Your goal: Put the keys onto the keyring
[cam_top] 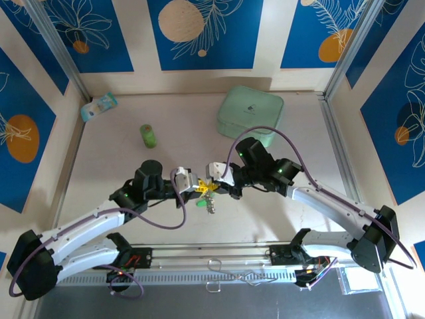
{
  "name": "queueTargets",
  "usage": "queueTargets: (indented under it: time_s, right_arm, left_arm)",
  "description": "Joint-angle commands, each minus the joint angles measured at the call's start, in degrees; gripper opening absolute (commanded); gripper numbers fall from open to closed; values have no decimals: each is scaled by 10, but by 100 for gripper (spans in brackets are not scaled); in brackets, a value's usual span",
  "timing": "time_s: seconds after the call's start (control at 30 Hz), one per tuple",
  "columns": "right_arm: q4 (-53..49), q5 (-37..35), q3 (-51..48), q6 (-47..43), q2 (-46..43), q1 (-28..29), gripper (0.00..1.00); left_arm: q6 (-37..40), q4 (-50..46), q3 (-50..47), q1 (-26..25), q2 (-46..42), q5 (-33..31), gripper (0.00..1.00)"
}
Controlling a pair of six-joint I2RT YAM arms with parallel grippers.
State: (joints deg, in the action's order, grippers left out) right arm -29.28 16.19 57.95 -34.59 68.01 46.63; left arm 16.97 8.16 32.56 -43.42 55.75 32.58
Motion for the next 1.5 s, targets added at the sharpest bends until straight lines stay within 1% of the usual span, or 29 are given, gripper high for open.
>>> queueTargets:
  time_s: [0.0, 0.07, 0.1, 0.17, 0.23, 0.3, 0.37, 0.6, 0.8, 0.93, 1.23, 1.47]
  right_arm:
    - [-26, -1, 22, -22, 5, 16, 0]
    - [-7, 12, 19, -9, 0, 16, 0]
    - [5, 20, 11, 0, -5, 12, 5]
    - [40, 45, -13, 25, -25, -4, 20]
    - [72, 75, -44, 52, -43, -28, 30]
    - [91, 99, -68, 71, -56, -46, 32]
    - [103, 105, -88, 83, -62, -52, 33]
    - [131, 105, -124, 102, -52, -50, 34]
    - [130, 95, -121, 95, -35, -45, 31]
    - [129, 95, -117, 91, -30, -44, 26]
    - [125, 101, -115, 87, -29, -43, 4]
    - [126, 92, -109, 89, -1, -42, 3]
  left_arm:
    - [28, -38, 25, -3, 7, 10, 0]
    - [29, -35, 24, -3, 6, 13, 0]
    - [28, -31, 20, -3, 5, 12, 0]
    - [20, -1, 4, -3, -3, 8, 0]
    - [6, 52, -25, -3, -15, 8, 0]
    - [-9, 107, -51, -3, -23, 13, 0]
    - [-25, 154, -73, -3, -24, 15, 0]
    - [-60, 229, -104, -3, -16, 19, 0]
    - [-64, 239, -111, -3, -18, 21, 0]
    - [-65, 240, -112, -3, -19, 22, 0]
    - [-64, 239, -113, -3, -22, 24, 0]
    - [-70, 267, -114, -3, -15, 51, 0]
